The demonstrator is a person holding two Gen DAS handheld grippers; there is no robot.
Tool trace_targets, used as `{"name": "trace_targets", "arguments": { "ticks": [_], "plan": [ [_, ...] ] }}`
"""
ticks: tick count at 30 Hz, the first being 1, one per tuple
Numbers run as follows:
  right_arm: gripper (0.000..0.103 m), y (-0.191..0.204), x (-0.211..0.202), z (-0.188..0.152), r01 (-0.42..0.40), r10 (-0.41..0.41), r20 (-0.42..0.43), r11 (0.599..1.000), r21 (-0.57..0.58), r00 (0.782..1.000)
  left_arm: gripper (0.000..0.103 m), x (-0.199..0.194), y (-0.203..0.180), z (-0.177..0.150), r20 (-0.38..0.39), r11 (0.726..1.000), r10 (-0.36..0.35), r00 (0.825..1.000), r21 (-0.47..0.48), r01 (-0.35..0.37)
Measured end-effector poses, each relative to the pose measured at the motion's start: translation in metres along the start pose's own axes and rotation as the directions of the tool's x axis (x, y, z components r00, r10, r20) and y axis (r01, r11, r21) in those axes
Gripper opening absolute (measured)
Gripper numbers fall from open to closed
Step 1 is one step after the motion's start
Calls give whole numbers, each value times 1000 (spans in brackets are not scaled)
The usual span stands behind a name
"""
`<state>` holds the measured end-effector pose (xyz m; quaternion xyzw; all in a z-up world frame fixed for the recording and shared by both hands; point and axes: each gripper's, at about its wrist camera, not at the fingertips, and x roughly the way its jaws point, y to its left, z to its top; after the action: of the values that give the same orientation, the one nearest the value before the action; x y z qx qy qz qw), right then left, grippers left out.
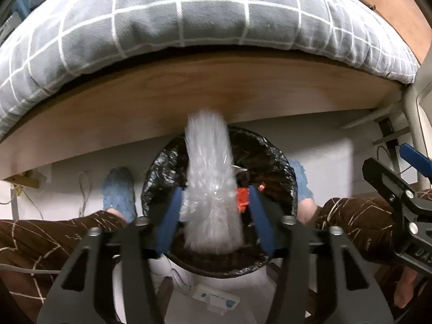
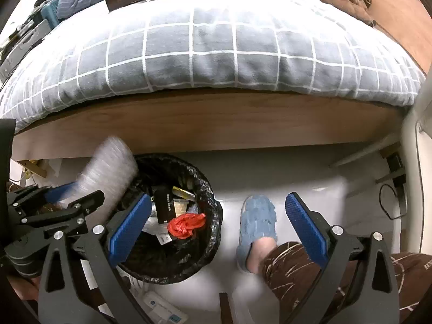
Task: Collect trash
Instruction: 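Raise both tools back toward the cookie box and tissue on the bed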
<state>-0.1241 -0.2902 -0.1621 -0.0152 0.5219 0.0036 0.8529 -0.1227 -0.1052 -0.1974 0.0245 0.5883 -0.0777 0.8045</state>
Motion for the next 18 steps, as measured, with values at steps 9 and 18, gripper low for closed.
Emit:
{"name": "trace_targets", "arguments": {
  "ticks": [9, 18],
  "plan": [
    [95, 7, -3, 12, 1, -1, 41, 1000, -15, 999, 90, -15, 19, 7, 66, 999, 40, 997, -35, -38],
    [95, 18, -33, 39, 7, -2, 179, 1000, -25, 984, 97, -50, 33, 21, 184, 997, 75, 980, -41, -69]
  ]
}}
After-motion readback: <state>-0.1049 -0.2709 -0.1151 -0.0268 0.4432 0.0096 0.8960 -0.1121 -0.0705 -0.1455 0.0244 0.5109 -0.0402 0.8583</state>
